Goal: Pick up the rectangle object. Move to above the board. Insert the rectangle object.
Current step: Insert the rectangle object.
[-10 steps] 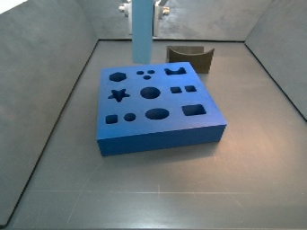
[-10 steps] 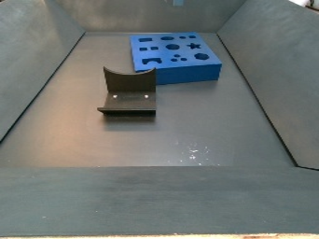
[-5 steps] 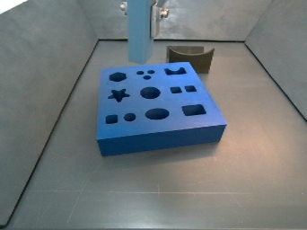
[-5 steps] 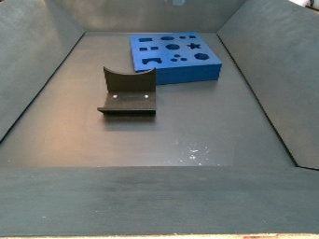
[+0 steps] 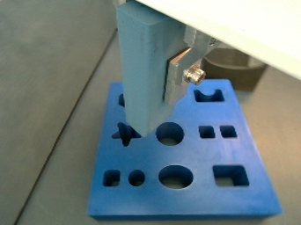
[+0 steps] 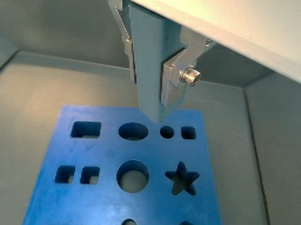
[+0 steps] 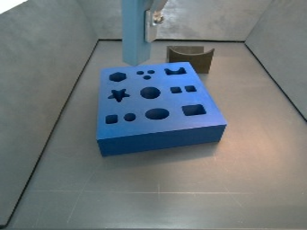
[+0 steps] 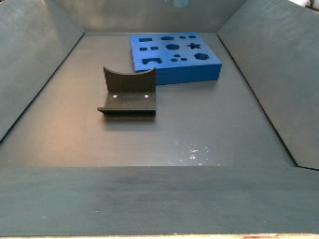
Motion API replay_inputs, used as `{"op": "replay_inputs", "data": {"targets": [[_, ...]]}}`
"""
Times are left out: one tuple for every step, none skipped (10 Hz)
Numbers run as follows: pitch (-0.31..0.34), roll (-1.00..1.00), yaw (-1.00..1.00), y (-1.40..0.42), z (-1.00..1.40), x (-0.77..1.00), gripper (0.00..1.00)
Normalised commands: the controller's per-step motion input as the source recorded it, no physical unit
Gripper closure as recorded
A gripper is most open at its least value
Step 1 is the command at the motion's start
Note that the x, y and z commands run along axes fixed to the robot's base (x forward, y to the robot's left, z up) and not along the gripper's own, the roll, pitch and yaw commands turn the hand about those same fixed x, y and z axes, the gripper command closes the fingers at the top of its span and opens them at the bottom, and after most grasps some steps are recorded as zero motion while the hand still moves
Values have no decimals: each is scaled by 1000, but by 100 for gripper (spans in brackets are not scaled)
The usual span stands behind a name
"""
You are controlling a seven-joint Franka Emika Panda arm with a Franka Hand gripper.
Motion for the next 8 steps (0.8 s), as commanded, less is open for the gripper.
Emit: {"op": "replay_inputs", "data": {"targets": [[0,0,-1000,0,-137,0,100],[0,0,-1000,0,-160,0,100],[-6,0,-1000,0,-194,0,100],[-14,0,-1000,0,-209,0,100],[-17,0,-1000,0,-220,0,100],[-23,0,-1000,0,-234,0,100],[-26,0,-1000,0,-246,0,100],[-29,0,-1000,0,-246,0,100]]}}
